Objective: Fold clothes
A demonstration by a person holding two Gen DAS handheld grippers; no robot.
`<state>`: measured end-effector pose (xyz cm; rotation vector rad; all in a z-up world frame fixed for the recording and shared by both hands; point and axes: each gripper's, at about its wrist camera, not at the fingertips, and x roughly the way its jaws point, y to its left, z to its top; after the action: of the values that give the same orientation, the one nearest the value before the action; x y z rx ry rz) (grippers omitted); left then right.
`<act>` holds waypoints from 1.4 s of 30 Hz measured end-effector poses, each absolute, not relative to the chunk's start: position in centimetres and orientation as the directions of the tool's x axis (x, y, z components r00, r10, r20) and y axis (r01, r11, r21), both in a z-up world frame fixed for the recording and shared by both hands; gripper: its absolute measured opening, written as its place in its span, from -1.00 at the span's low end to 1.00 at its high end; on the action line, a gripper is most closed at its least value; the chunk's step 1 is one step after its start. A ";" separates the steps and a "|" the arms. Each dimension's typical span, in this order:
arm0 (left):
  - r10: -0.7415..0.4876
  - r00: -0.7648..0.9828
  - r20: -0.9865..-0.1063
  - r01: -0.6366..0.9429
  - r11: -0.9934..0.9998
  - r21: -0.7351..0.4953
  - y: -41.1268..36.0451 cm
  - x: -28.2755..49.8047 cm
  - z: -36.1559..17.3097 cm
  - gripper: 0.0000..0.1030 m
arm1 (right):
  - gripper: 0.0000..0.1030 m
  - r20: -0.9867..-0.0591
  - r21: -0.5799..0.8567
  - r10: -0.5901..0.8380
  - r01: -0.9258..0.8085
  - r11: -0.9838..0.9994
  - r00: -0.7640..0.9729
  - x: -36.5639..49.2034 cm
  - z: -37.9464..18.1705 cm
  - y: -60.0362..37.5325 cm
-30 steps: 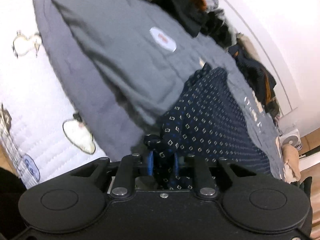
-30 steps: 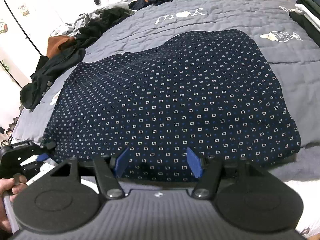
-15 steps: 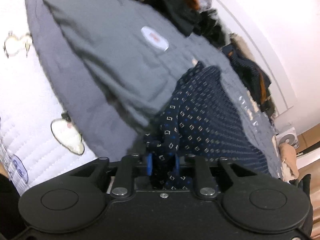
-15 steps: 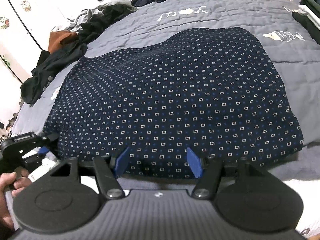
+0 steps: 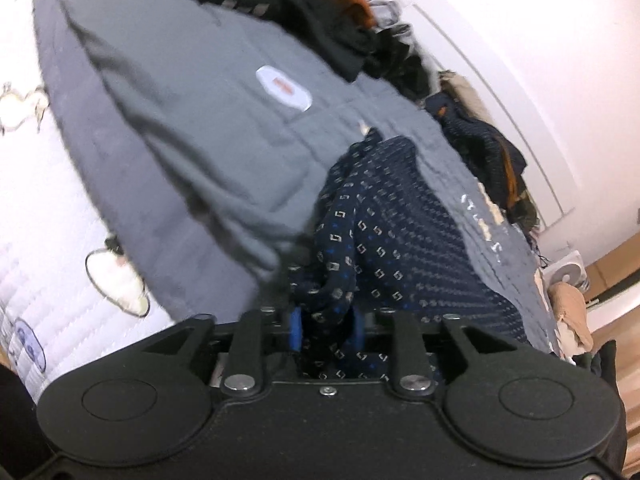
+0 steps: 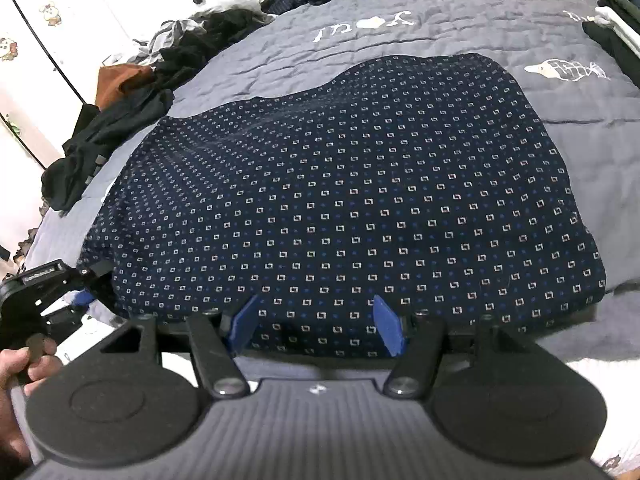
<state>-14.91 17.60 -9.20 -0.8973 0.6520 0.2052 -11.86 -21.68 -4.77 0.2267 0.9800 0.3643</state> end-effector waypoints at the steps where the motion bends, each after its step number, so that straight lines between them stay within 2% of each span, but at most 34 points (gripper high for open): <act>1: -0.102 0.792 -0.602 -0.431 0.605 -0.669 17.7 -14.9 -9.4 -0.37 | 0.21 -0.766 0.349 0.400 -0.198 0.916 0.503 -11.8 -4.8 -21.7; 4: -0.108 0.808 -0.580 -0.418 0.589 -0.691 17.9 -15.2 -9.3 -0.35 | 0.21 -0.765 0.350 0.402 -0.199 0.915 0.502 -11.8 -4.8 -21.7; 5: -0.108 0.815 -0.569 -0.410 0.587 -0.698 17.9 -15.3 -9.2 -0.40 | 0.21 -0.765 0.350 0.402 -0.199 0.915 0.503 -11.8 -4.8 -21.8; 7: -0.095 0.825 -0.557 -0.397 0.603 -0.692 17.8 -15.6 -8.6 -0.63 | 0.21 -0.766 0.350 0.402 -0.199 0.915 0.502 -11.8 -4.8 -21.9; 8: -0.087 0.832 -0.548 -0.390 0.609 -0.690 17.7 -15.8 -8.3 -0.67 | 0.21 -0.765 0.351 0.402 -0.198 0.915 0.503 -11.8 -4.8 -22.0; 14: -0.086 0.871 -0.483 -0.306 0.674 -0.672 16.6 -16.0 -5.7 -0.71 | 0.21 -0.760 0.358 0.402 -0.187 0.915 0.511 -11.4 -4.6 -22.9; 19: -0.128 0.893 -0.431 -0.169 0.792 -0.587 14.0 -15.0 -3.1 -0.74 | 0.21 -0.753 0.368 0.400 -0.169 0.914 0.523 -11.3 -4.3 -24.4; 25: -0.212 0.897 -0.388 0.040 0.913 -0.405 8.4 -14.2 -1.0 -0.75 | 0.21 -0.745 0.383 0.393 -0.138 0.913 0.539 -11.4 -4.5 -26.2; 35: -0.374 0.812 -0.448 0.315 0.927 -0.203 -2.0 -12.7 -2.0 -0.75 | 0.21 -0.735 0.403 0.375 -0.081 0.912 0.565 -12.1 -4.5 -28.9; 42: -0.326 0.752 -0.573 0.389 0.921 -0.015 -6.6 -12.3 -6.2 -0.75 | 0.21 -0.733 0.418 0.368 -0.048 0.907 0.572 -12.2 -4.9 -30.4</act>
<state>-12.26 -6.60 -6.23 0.1075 0.6043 -0.3911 -12.24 -30.36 -4.87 0.3743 0.9352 0.2510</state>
